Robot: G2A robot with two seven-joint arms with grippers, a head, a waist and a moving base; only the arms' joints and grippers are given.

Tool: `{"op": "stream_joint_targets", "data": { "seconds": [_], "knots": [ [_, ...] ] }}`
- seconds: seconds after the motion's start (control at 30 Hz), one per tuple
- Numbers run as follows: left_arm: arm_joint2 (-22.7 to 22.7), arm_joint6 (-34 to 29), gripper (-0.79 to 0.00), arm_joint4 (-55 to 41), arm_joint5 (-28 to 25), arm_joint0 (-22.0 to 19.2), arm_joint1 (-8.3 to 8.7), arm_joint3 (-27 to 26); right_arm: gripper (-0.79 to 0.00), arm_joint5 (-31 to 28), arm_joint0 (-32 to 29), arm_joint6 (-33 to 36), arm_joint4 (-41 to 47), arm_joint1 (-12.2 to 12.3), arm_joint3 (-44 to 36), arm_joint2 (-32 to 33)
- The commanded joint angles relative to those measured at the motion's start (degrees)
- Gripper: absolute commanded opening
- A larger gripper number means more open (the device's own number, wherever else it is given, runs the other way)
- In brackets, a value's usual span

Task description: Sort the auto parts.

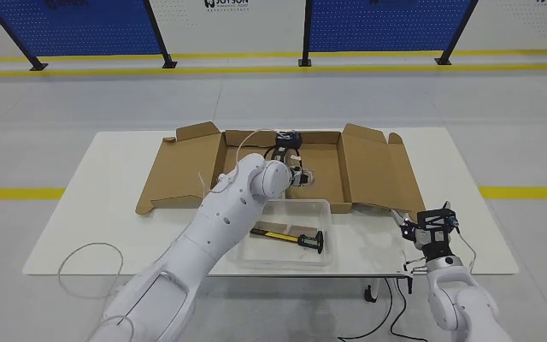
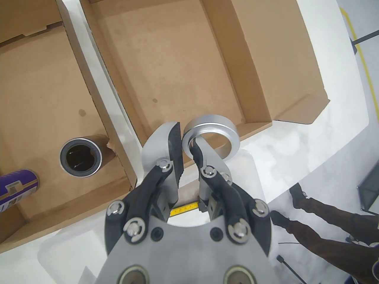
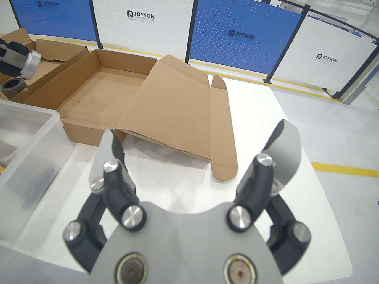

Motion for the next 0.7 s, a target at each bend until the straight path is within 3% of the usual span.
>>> {"op": "stream_joint_targets", "data": {
  "seconds": [0.0, 0.67],
  "knots": [
    [0.8, 0.9, -0.785, -1.1, -0.4, -0.9, -0.74, 2.7, 0.000, 0.0, 0.0, 0.0, 0.0, 0.0, 0.0, 0.0],
    [6.8, 7.5, -0.785, -5.6, -5.5, -6.2, -7.60, 21.2, 0.000, 0.0, 0.0, 0.0, 0.0, 0.0, 0.0, 0.0]
  ]
}}
